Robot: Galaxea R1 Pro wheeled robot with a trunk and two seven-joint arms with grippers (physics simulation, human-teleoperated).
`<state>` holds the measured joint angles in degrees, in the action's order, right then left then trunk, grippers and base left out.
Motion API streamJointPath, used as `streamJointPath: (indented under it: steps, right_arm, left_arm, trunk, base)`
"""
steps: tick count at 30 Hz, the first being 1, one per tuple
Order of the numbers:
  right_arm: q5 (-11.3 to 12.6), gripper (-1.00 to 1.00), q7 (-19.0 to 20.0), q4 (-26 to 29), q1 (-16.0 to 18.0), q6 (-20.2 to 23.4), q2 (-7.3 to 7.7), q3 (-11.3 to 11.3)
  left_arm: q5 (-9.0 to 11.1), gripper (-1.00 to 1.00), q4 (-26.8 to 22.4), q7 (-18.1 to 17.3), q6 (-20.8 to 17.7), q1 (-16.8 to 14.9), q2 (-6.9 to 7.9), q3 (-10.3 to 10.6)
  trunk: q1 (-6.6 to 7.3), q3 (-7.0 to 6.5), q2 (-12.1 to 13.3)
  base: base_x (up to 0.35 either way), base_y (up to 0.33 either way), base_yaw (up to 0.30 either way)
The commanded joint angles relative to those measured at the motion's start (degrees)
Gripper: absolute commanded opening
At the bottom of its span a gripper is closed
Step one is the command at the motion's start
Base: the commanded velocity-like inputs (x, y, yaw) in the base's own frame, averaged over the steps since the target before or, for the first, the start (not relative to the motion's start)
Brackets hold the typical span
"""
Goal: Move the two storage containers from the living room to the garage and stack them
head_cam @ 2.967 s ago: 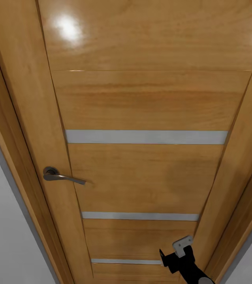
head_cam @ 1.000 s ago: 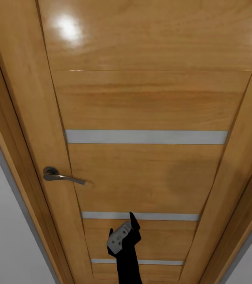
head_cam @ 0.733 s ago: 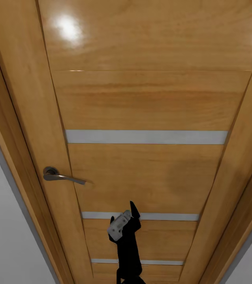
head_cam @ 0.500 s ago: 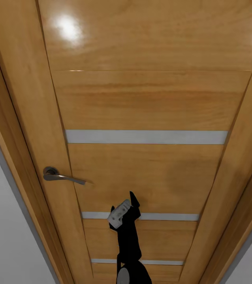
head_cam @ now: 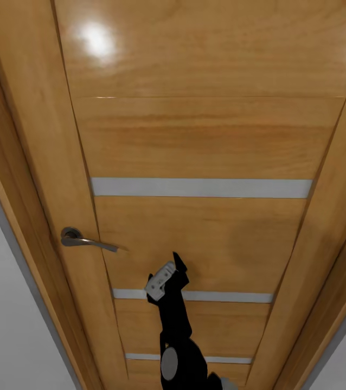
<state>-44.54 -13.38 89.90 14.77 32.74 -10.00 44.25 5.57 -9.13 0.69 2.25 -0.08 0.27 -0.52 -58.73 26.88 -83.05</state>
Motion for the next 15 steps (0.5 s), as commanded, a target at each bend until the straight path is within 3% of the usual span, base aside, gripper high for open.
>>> streamJointPath:
  steps: [1, 3, 9, 15]
  right_arm:
    - [-0.24, 1.0, -0.05, 0.01, 0.26, 0.47, 0.0, 0.13]
    - [1.0, 1.0, 0.24, -0.08, 1.77, 0.55, 0.0, 0.08]
    - [8.73, 1.0, 0.54, -0.36, 8.71, 5.29, 0.0, -0.64]
    - [10.38, 1.0, 0.55, -0.87, 11.02, 6.28, 0.0, -2.6]
  left_arm:
    - [0.58, 1.0, -0.01, 0.01, 0.12, -0.01, 0.0, -0.01]
    - [0.58, 1.0, -0.01, 0.01, 0.12, -0.01, 0.01, -0.01]
    - [0.58, 1.0, -0.01, 0.01, 0.12, -0.01, 0.07, -0.01]
    - [0.58, 1.0, -0.01, 0.01, 0.12, -0.01, 0.06, -0.01]
  trunk:
    - [0.0, 0.05, -0.03]
    - [0.0, 0.05, -0.03]
    - [0.0, 0.05, -0.03]
    - [0.0, 0.05, -0.03]
  base:
    - [0.0, 0.0, 0.0]
    - [0.0, 0.0, 0.0]
    - [0.0, 0.0, 0.0]
    - [0.0, 0.0, 0.0]
